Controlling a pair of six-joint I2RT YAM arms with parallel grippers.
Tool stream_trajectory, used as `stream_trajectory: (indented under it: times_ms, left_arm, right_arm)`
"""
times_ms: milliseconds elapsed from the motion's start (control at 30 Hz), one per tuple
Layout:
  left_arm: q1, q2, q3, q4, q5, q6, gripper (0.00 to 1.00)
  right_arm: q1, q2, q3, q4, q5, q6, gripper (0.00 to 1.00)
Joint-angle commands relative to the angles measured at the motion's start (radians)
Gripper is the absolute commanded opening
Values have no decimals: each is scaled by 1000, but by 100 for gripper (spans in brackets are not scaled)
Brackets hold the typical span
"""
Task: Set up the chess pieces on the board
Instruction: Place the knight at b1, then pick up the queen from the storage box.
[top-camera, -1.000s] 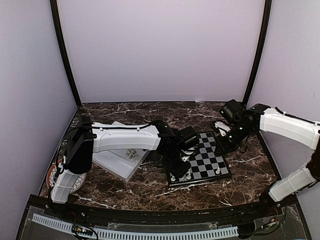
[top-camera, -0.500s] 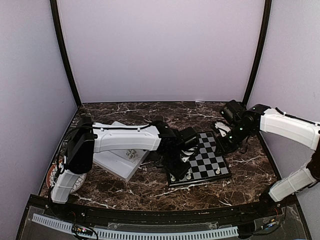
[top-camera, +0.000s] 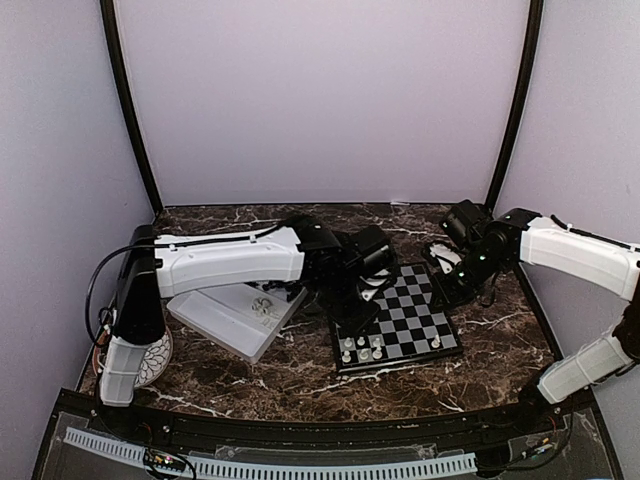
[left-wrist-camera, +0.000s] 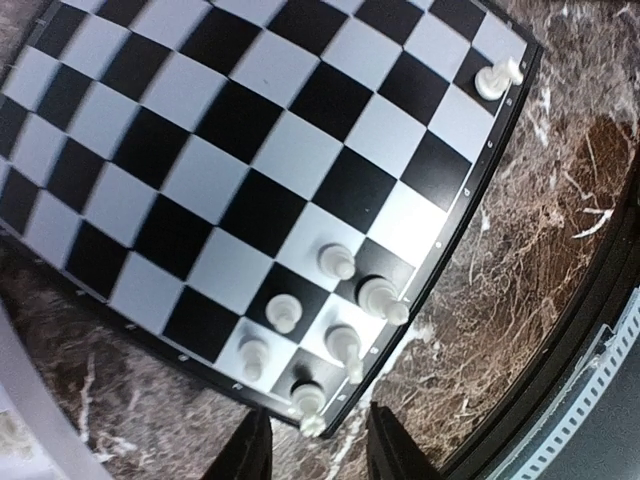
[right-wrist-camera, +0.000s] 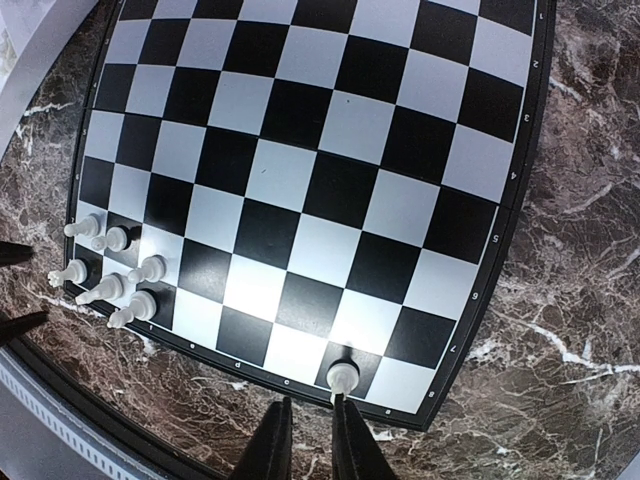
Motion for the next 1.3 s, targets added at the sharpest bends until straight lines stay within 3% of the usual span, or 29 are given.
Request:
stream_trajectory:
  times_ms: [0, 233, 500, 833, 1267]
  left_arm:
    - [73, -241, -75, -22, -149, -30, 35]
    - [295, -398, -370, 0, -216, -89, 31]
    - [498, -392, -535, 31, -123, -64, 26]
    - [516, -302, -565, 121, 26, -41, 24]
    - [507, -282, -613, 144, 43, -42, 24]
  right_arm:
    - [-5, 6, 19, 16, -6, 0, 16]
    - [-5, 31, 51, 9, -10, -9, 17]
    - [-4, 45, 62, 0, -11, -9, 16]
    - [-4, 67, 90, -18, -7, -9, 17]
    - [-4, 62, 59, 5, -12, 10, 17]
